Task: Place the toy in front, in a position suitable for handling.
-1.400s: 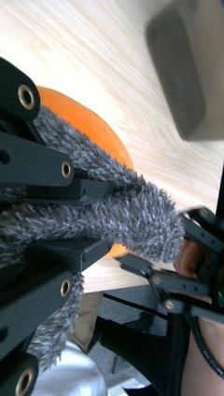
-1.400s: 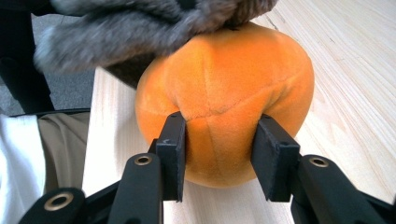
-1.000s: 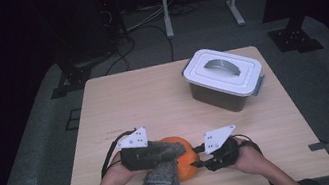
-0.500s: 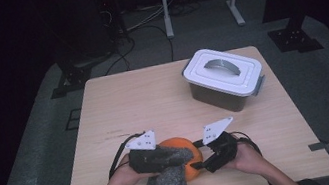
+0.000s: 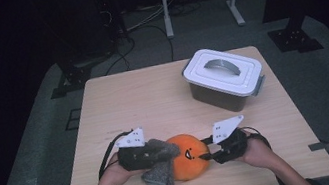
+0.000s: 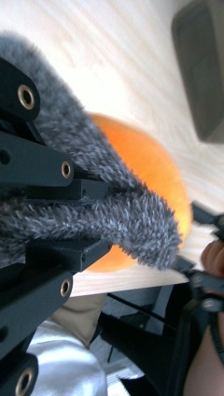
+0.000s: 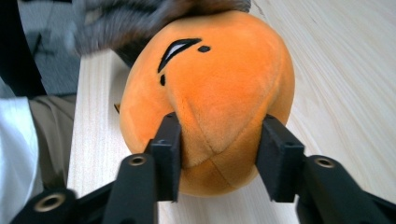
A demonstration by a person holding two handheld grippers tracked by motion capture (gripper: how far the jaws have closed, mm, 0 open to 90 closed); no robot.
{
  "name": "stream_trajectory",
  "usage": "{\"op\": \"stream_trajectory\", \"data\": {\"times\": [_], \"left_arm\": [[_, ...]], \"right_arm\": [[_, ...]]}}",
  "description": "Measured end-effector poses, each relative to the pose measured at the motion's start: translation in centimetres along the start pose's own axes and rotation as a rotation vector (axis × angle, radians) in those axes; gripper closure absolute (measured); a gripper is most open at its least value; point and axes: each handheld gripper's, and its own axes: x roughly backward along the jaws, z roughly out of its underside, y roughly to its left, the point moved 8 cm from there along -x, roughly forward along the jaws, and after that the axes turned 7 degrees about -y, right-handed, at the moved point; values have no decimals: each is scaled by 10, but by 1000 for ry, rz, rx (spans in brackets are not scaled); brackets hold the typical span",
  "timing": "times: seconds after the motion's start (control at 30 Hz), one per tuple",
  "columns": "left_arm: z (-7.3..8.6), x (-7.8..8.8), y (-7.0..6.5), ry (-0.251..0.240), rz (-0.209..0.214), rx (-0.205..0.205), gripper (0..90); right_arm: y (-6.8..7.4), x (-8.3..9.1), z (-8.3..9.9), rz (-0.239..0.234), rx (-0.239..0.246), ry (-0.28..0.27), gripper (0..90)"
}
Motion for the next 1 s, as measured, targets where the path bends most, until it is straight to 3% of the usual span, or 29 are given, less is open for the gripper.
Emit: {"op": "stream_trajectory", "data": {"times": [0.17, 0.2, 0.33, 0.47, 0.6, 0.7, 0.8, 0.9, 1.0], "left_arm": [[0, -11, -7, 11, 39, 2, 750], [0, -13, -10, 10, 54, 3, 750], [0, -21, -21, 22, 123, -5, 750], [-2, -21, -21, 33, 112, -20, 749], [-8, -13, -13, -6, 57, -16, 756], [-16, -8, -11, -49, 31, -12, 755], [-16, -7, -11, -42, 27, -19, 755], [-12, -5, -7, -30, 20, -8, 755], [-4, 1, 2, -31, -1, 29, 755]], "right_arm": [[-3, 0, 2, -36, -115, -4, 321], [-2, 0, -2, -57, -162, -32, 276], [-4, -2, -5, -59, -203, -46, 260], [-5, -7, 0, -52, -236, -39, 313], [0, -7, -1, -29, -164, -42, 440], [8, -7, -6, -35, -101, -57, 477], [15, -7, -10, -40, -43, -58, 492], [15, -5, -8, -42, -28, -51, 506], [13, -2, -4, -49, -37, -45, 506]]}}
